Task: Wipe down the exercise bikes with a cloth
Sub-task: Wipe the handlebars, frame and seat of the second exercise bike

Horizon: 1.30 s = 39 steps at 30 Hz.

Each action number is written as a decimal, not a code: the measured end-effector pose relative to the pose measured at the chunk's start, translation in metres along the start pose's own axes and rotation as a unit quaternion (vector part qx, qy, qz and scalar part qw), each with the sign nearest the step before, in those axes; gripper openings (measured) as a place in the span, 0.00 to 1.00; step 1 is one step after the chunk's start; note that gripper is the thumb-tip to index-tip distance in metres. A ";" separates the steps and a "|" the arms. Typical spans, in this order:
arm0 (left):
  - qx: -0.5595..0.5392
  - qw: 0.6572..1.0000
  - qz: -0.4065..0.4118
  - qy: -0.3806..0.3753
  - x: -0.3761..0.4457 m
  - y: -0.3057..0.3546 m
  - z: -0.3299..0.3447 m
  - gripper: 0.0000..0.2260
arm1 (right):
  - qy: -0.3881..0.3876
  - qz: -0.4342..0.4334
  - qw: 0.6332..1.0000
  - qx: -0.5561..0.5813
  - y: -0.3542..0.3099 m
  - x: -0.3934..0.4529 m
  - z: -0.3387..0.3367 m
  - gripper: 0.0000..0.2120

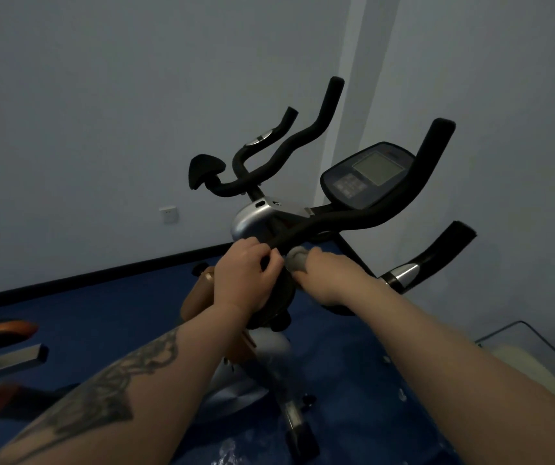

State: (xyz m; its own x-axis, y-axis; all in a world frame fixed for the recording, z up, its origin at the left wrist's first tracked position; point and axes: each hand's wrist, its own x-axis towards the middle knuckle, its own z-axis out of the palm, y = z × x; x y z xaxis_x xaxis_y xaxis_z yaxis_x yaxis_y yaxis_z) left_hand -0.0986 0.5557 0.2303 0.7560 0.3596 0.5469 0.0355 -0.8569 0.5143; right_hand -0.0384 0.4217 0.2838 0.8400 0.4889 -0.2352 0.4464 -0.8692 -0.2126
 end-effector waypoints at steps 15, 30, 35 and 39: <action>-0.006 1.000 0.010 -0.005 0.001 -0.003 0.001 0.16 | -0.077 0.035 0.989 0.121 0.009 0.004 -0.008 0.20; -0.024 1.000 0.009 -0.006 0.002 -0.002 0.001 0.15 | -0.041 -0.055 0.990 -0.121 0.014 0.003 0.003 0.22; -0.013 1.000 0.002 -0.012 0.001 -0.002 0.001 0.17 | -0.055 -0.058 0.997 0.001 0.007 0.016 -0.004 0.24; -0.009 1.000 0.005 -0.007 0.000 0.000 -0.001 0.18 | 0.018 -0.085 0.978 -0.191 0.014 -0.012 0.006 0.21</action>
State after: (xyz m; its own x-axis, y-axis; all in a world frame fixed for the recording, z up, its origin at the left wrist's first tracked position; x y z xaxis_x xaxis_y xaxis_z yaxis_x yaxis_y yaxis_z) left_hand -0.0993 0.5560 0.2309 0.7657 0.3461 0.5421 0.0164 -0.8531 0.5215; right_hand -0.0442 0.4043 0.2777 0.7511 0.6315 -0.1924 0.6571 -0.7432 0.1257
